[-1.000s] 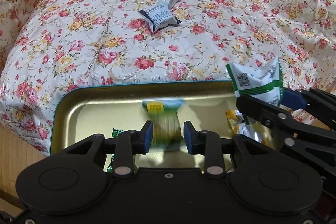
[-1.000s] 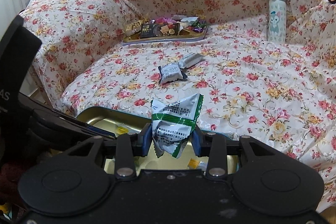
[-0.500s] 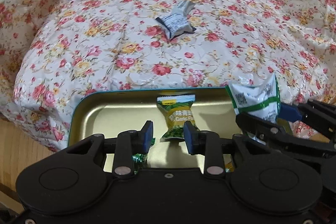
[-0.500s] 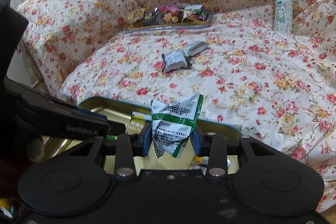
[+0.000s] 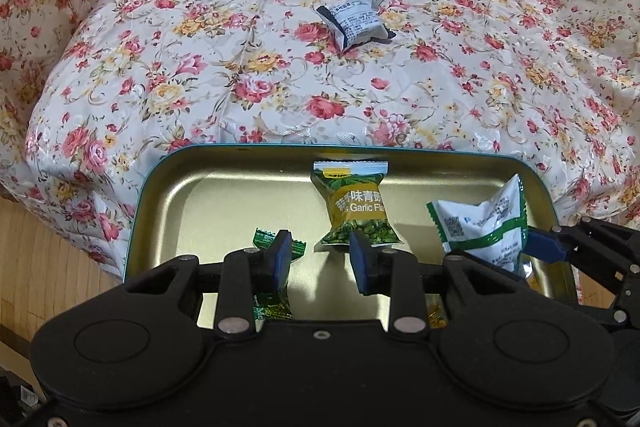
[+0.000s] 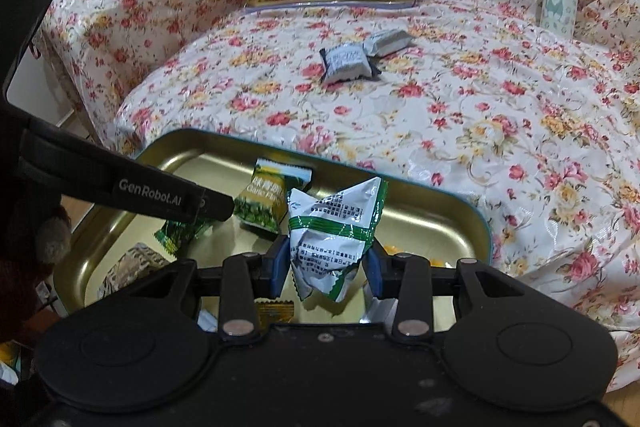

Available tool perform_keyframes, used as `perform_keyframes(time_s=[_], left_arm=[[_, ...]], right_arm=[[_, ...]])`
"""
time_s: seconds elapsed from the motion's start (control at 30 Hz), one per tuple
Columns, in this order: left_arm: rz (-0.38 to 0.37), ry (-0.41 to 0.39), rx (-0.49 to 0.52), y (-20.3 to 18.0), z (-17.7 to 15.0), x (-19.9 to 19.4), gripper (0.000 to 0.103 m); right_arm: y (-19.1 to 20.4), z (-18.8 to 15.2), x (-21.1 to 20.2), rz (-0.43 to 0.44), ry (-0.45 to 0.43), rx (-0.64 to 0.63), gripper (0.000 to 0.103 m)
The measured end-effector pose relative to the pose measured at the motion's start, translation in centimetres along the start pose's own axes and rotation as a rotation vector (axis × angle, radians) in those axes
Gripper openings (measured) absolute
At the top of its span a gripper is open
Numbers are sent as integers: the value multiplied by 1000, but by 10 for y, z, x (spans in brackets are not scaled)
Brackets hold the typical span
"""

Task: Organize snacks
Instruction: 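Release garlic packet into tray with left tool while right tool lowers white-green packet, then open the right tool to drop the white-green packet into the tray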

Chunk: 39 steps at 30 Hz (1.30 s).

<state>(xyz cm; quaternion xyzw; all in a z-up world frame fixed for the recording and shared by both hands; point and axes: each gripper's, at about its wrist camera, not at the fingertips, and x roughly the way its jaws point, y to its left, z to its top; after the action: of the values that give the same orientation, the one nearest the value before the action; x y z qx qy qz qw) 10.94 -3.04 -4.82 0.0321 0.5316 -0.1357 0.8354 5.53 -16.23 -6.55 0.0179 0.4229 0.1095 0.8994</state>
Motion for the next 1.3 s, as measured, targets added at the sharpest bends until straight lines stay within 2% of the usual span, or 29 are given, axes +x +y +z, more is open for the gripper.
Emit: perform_keyframes(time_s=[0.43, 0.5, 0.6, 0.77, 1.07, 1.3], left_arm=[[1, 24, -13, 3, 2, 5, 40], [2, 24, -13, 3, 3, 5, 40], [1, 25, -13, 3, 3, 5, 40], [2, 16, -10, 3, 5, 2, 40], [17, -42, -6, 6, 21, -5, 40], [58, -135, 5, 12, 49, -14, 40]], right_arm=[[0, 2, 2, 4, 17, 1, 43], [0, 3, 1, 8, 10, 4, 45], [0, 4, -3, 14, -1, 2, 54], [0, 7, -12, 16, -41, -2, 54], [-9, 26, -20, -1, -133, 25, 54], [-23, 49, -17, -49, -201, 44, 54]])
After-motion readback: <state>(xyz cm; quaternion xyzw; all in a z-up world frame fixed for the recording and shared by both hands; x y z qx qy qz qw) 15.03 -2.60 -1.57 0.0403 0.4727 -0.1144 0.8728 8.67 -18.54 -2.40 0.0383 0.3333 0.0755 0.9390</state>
